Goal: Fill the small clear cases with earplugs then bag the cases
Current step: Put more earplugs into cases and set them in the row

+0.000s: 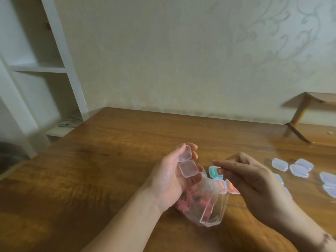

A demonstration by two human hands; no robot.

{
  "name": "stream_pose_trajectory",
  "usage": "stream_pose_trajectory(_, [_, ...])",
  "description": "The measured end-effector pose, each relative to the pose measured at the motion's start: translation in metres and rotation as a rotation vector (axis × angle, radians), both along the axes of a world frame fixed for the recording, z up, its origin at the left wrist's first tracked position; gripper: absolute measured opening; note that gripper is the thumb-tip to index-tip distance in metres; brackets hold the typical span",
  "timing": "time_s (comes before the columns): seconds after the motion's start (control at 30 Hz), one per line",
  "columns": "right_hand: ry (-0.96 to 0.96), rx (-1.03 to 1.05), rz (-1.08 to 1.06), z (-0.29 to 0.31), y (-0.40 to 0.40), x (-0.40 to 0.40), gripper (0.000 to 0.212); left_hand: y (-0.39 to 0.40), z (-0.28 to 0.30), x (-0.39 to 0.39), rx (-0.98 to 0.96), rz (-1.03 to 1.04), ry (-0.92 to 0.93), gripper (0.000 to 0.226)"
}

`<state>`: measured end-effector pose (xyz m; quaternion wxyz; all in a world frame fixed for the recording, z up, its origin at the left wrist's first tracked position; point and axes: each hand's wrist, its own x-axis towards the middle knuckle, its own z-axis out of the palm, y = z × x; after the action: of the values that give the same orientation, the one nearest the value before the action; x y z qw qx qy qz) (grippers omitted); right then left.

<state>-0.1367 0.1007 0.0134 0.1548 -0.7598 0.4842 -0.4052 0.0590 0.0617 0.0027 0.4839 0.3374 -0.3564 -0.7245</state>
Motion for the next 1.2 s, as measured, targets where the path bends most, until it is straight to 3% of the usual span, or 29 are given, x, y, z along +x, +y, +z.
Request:
stream_pose_trajectory(0.1, [-0.093, 0.050, 0.059, 0.008, -0.003, 0.011, 0.021, 0.002, -0.002, -0.001, -0.038, -0.057, -0.010, 0.029])
stream_pose_trajectory(0.2, [-0.428, 0.285, 0.134, 0.021, -0.004, 0.021, 0.008, 0.002, -0.002, 0.000, -0.047, -0.079, 0.058, 0.029])
stream_pose_trajectory(0.3, [-0.484, 0.265, 0.091, 0.024, -0.010, 0.031, 0.008, 0.002, -0.001, -0.002, -0.050, -0.061, 0.089, 0.030])
stream_pose_trajectory(0.4, [-0.328, 0.084, -0.057, 0.017, -0.012, 0.039, 0.017, 0.002, -0.002, -0.002, -0.067, -0.031, 0.090, 0.032])
stream_pose_trajectory(0.63, [0.339, -0.297, -0.214, -0.002, -0.011, 0.053, 0.023, 0.008, -0.001, -0.005, -0.137, -0.089, 0.094, 0.039])
stream_pose_trajectory(0.73, [0.357, -0.405, -0.190, -0.003, -0.014, 0.050, 0.019, 0.010, -0.001, -0.007, -0.162, -0.120, 0.078, 0.033])
stream_pose_trajectory(0.87, [0.355, -0.372, -0.166, -0.005, -0.015, 0.049, 0.017, 0.009, -0.001, -0.008, -0.098, -0.118, 0.124, 0.036])
stream_pose_trajectory(1.07, [0.087, -0.200, -0.221, 0.008, -0.003, 0.008, 0.013, 0.004, -0.002, -0.007, 0.099, 0.048, 0.090, 0.035])
stream_pose_trajectory(1.2, [0.313, -0.003, 0.066, 0.011, -0.001, -0.025, 0.011, 0.000, 0.004, -0.008, 0.153, 0.157, 0.166, 0.026])
